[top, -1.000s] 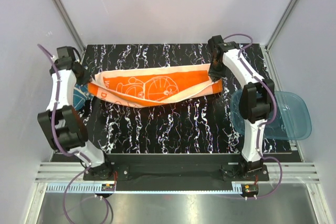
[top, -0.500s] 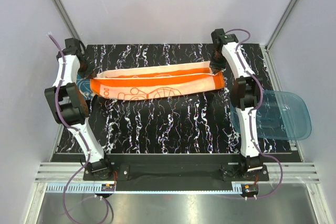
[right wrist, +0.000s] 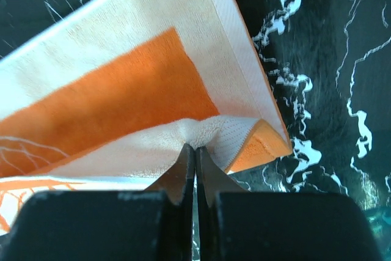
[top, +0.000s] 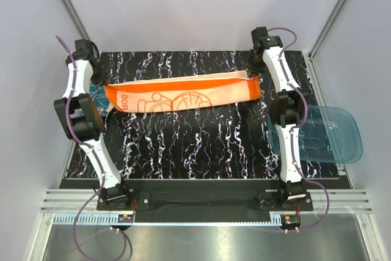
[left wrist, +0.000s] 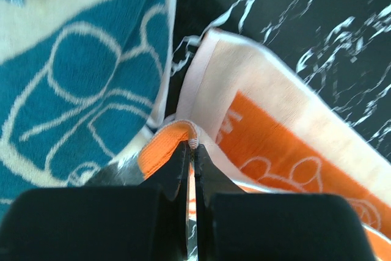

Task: Roll the towels
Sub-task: Fold the towel

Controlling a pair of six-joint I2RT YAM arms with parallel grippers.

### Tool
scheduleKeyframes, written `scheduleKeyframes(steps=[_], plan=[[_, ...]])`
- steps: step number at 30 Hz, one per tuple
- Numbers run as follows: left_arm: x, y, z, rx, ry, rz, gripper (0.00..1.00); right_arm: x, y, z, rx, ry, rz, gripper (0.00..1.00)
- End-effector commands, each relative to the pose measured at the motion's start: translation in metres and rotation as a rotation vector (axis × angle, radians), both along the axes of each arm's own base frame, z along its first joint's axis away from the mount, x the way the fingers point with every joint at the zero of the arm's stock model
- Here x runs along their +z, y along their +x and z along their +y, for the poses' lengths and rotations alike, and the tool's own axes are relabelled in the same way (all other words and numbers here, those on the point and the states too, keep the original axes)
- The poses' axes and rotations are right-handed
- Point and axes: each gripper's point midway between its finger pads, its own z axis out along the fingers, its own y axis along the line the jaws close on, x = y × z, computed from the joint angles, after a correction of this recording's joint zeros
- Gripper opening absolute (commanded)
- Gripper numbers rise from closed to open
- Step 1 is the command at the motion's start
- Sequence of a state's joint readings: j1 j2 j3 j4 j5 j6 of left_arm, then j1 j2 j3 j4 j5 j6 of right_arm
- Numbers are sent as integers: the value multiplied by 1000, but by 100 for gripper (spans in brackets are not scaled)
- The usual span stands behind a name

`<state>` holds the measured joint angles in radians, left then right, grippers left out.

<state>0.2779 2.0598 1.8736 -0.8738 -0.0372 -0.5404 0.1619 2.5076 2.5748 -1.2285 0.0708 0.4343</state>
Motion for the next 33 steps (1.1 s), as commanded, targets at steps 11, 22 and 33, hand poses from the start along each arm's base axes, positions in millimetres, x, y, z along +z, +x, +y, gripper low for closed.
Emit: scheduleKeyframes(steps=[11,22,33], plan=[[-5,52,9,-1,-3,-65,0,3,57,-8,-54,86,-175,26],[-3,80,17,-9,-1,-110,86,50,99,-25,-154,195,-396,100],[102,21,6,-15,72,-256,96,113,18,-25,-162,175,-383,100]])
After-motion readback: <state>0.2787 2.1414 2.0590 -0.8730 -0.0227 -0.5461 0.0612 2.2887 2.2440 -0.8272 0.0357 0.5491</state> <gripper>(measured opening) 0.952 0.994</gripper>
